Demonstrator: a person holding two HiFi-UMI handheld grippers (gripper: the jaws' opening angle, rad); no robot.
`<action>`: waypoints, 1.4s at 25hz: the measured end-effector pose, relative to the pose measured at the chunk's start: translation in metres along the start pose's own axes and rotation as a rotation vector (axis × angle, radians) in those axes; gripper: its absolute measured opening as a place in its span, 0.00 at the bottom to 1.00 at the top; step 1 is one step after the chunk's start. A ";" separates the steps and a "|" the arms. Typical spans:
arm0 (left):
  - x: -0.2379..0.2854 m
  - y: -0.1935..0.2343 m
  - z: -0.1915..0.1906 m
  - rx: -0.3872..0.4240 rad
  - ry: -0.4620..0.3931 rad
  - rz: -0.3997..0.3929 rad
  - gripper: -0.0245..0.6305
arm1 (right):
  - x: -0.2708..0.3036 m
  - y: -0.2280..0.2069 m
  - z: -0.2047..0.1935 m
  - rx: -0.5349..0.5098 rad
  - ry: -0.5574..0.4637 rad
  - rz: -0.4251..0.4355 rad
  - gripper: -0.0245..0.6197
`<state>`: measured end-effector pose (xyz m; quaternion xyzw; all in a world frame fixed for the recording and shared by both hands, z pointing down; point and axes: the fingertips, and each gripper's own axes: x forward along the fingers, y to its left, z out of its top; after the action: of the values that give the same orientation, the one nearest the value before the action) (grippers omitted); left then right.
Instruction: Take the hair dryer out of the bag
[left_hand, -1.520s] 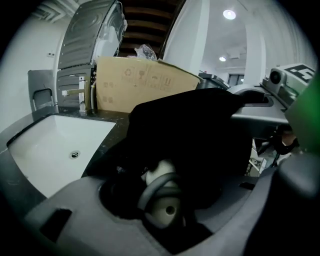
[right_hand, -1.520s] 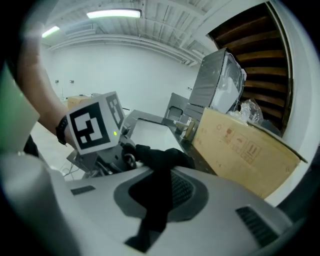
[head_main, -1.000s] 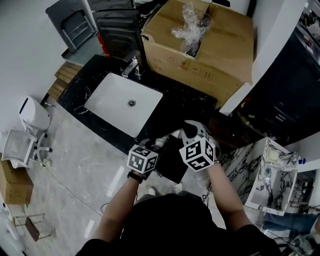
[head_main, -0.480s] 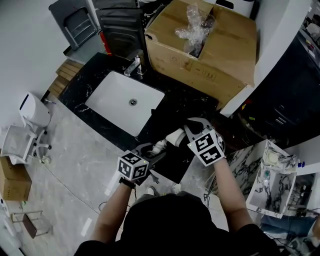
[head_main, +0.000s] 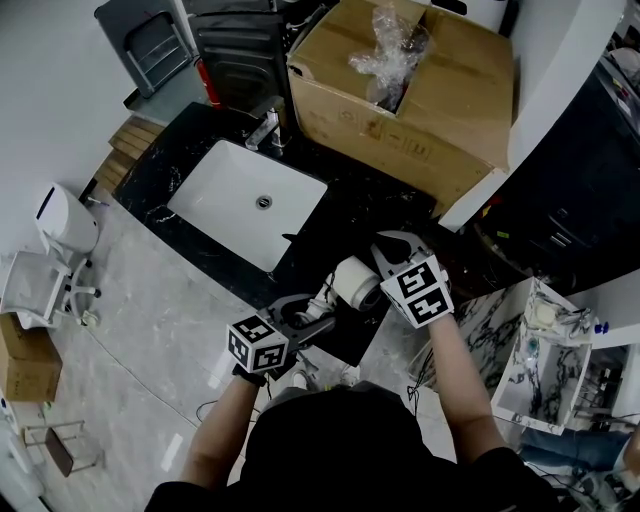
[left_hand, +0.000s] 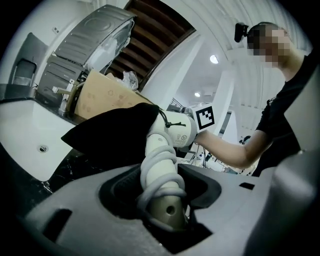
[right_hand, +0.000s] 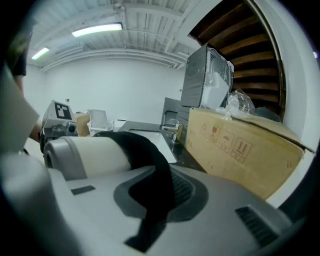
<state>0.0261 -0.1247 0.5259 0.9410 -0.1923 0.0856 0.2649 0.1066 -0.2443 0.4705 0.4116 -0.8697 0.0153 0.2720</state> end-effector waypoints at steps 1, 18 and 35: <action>-0.001 -0.001 0.000 -0.009 -0.009 -0.009 0.38 | 0.001 -0.003 -0.001 0.008 -0.004 -0.007 0.08; -0.045 -0.007 0.019 -0.028 -0.155 0.003 0.38 | -0.009 -0.012 0.002 -0.110 0.096 -0.146 0.08; -0.091 0.027 0.034 0.064 -0.192 0.243 0.38 | 0.012 0.107 -0.061 -0.227 0.331 -0.032 0.09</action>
<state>-0.0654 -0.1351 0.4858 0.9227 -0.3263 0.0325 0.2030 0.0507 -0.1671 0.5496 0.3841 -0.8026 -0.0198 0.4559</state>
